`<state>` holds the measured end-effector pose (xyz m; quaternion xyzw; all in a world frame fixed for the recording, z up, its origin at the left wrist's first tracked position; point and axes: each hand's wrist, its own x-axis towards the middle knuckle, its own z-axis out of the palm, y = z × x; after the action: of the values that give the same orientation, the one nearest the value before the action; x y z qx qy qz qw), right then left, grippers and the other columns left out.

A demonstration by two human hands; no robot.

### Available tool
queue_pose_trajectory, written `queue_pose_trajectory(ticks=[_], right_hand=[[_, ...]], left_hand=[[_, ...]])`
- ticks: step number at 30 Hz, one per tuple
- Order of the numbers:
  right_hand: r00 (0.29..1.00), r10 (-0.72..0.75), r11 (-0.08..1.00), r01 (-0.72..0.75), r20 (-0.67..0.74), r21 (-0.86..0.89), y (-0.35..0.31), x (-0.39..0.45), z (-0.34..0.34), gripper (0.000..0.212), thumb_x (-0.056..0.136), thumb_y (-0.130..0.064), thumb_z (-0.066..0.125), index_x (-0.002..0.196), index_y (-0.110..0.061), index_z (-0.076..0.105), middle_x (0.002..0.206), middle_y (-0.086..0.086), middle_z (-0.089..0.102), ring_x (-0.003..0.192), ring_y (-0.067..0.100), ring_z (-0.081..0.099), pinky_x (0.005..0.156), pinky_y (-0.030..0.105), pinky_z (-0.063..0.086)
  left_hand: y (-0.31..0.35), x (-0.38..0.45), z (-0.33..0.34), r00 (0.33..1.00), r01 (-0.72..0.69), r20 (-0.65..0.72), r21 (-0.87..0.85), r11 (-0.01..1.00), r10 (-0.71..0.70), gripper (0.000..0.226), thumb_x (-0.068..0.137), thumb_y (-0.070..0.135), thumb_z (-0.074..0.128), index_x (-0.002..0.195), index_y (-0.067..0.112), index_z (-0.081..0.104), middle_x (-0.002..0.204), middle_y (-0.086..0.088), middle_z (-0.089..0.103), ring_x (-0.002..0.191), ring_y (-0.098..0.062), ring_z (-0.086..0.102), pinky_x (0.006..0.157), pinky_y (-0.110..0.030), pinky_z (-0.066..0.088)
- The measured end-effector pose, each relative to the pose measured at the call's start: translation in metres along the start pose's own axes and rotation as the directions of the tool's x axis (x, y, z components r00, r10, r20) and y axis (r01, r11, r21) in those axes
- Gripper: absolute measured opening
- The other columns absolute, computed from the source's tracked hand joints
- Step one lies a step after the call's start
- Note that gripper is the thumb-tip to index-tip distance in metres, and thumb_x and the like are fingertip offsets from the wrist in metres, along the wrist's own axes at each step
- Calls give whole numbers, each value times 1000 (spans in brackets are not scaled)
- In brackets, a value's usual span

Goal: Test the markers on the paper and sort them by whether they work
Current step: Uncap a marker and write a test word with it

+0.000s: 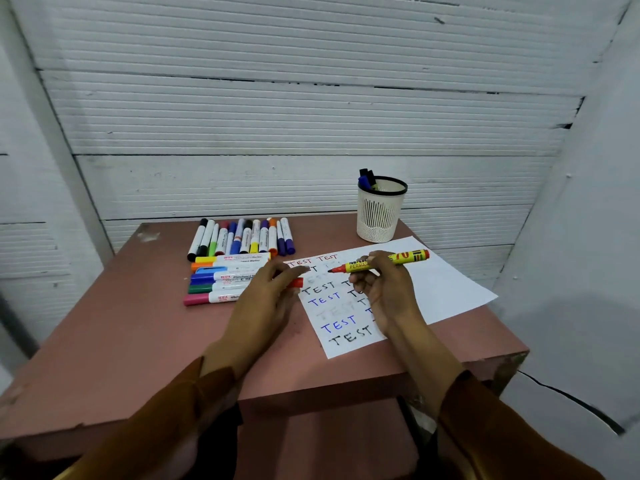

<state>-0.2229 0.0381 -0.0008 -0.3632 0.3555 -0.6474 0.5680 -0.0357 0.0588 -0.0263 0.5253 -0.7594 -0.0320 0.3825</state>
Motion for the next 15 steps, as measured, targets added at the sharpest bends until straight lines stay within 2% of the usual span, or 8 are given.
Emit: queue_pose_trajectory(ticks=[3,7,10,15], right_hand=[[999,-38,998,38,3,-43,10,1,4,17,88,6,47,82,-8,41,61,10,59,48,18,58,46,25,42],[997,-81,992,79,-10,-101,11,-2,6,29,87,8,51,86,-15,35,67,9,61,53,19,59,50,25,46],[995,-99,986,98,5,-132,12,-2,8,30,87,8,53,87,-16,35,67,8,63,54,19,62,51,25,48],[995,-88,984,93,41,-152,15,-2,8,29,87,6,55,91,-16,38,72,8,68,57,20,64,53,25,52]], left_hand=[[1,0,1,998,59,-13,-22,998,-59,32,90,15,55,123,17,54,117,-2,57,101,-16,52,83,-26,44],[0,1,2,999,28,-24,0,1000,-28,25,91,23,56,116,16,58,111,-2,62,97,-16,54,82,-27,44],[1,1,3,999,11,-34,5,1000,-11,26,91,25,56,115,15,59,111,-3,63,97,-17,56,82,-28,44],[4,0,2,999,16,-37,-19,1000,-17,27,91,25,55,115,14,59,111,-3,63,96,-15,56,78,-21,40]])
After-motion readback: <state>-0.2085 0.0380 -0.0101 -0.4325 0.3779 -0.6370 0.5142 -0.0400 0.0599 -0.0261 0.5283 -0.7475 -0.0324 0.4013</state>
